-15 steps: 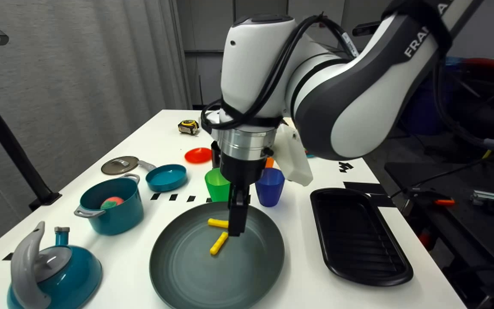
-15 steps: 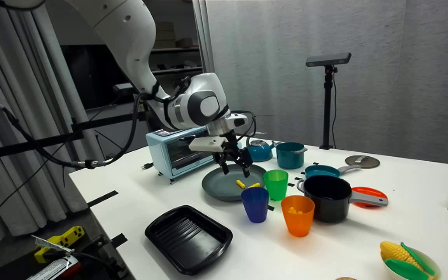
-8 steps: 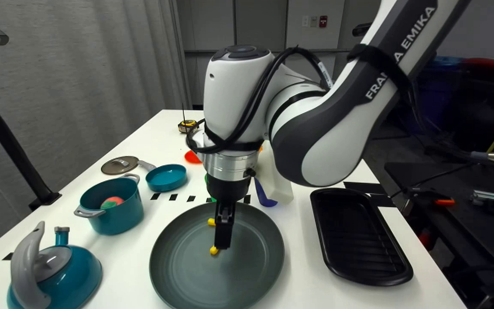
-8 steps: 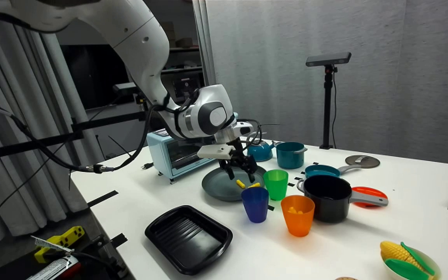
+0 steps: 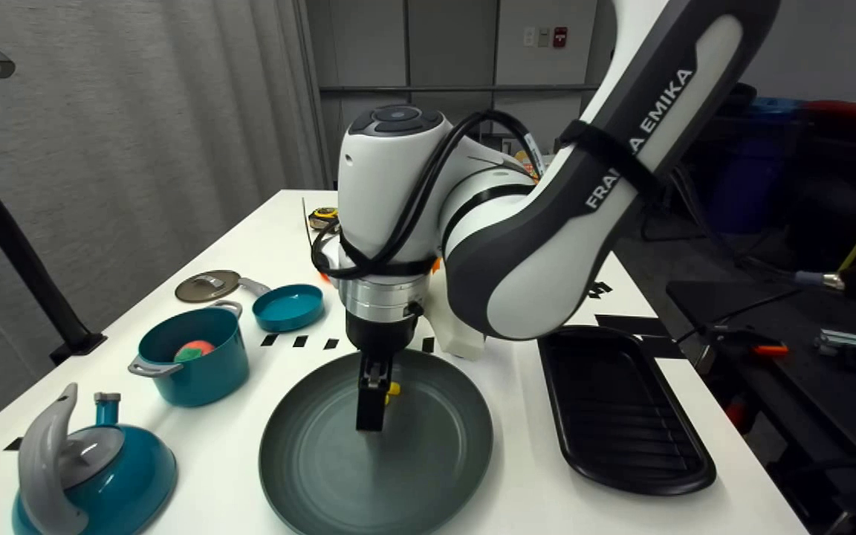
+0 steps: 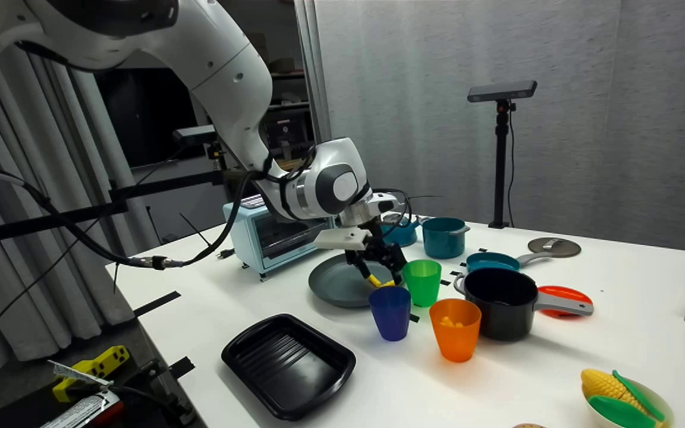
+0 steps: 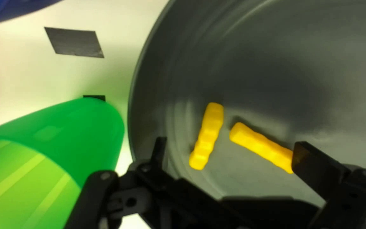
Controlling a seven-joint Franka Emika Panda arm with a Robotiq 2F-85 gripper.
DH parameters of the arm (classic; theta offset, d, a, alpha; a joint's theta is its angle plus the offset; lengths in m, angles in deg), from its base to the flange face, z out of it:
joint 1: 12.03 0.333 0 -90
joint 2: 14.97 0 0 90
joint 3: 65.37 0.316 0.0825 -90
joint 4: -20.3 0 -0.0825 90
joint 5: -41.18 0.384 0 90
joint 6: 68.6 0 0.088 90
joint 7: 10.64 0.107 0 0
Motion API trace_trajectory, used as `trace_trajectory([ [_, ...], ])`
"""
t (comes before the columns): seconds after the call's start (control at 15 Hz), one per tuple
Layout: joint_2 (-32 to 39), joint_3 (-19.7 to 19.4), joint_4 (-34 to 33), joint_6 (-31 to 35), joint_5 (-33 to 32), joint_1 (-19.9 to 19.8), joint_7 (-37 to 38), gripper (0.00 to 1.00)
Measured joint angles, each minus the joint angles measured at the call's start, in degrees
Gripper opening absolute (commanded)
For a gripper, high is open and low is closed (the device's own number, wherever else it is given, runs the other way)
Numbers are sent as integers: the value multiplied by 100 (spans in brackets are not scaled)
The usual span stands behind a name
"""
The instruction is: Pick up the fries and put them in the orange cup, then pour them into a pot
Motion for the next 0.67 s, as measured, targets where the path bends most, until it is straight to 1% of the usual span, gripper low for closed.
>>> trace_trajectory([
  [0.33, 126, -7, -173, -1, 0, 2, 0, 100],
  [0.67, 65, 20, -230, -1, 12, 4, 0, 100],
])
